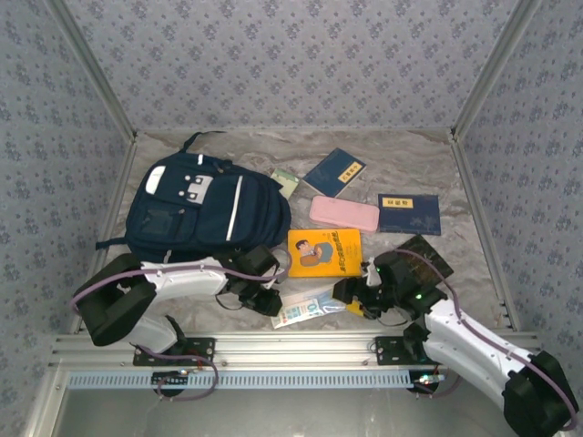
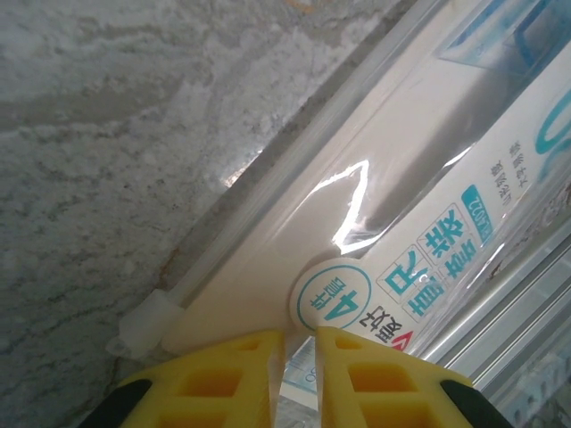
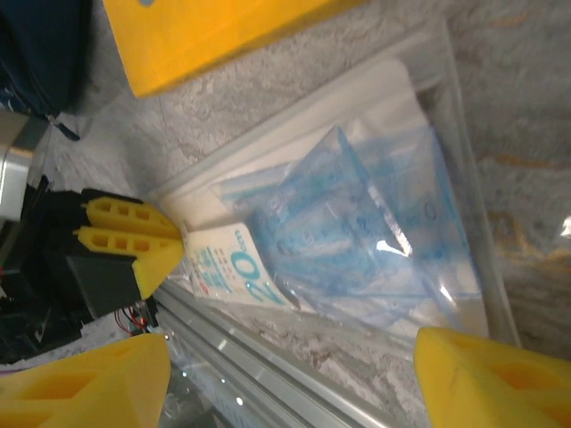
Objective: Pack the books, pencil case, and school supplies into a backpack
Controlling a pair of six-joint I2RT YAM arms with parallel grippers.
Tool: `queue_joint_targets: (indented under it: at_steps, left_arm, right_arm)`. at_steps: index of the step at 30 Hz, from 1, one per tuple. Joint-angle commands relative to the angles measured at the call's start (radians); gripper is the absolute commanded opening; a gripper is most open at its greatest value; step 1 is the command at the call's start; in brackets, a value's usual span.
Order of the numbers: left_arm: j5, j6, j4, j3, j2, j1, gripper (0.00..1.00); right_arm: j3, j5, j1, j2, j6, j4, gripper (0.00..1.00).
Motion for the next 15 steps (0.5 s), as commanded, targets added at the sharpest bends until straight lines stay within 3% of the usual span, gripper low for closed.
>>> queue_joint_targets:
  at_steps: [1,7,15]
  left_arm:
    - [-0.045,0.02,-0.02,-0.016,0.034,-0.006,0.18]
    - [-0.051,0.022,-0.022,-0.012,0.044,-0.006,0.17]
    - [-0.052,0.022,-0.024,-0.009,0.049,-0.006,0.17]
  right_arm:
    - [0.039,0.03,-0.046,-0.01,-0.073,-0.063,0.72]
    - [0.077,0.031,-0.144,-0.054,-0.195,-0.278,0.71]
    - [0.021,-0.053,-0.155,-0.043,-0.204,-0.21,0.73]
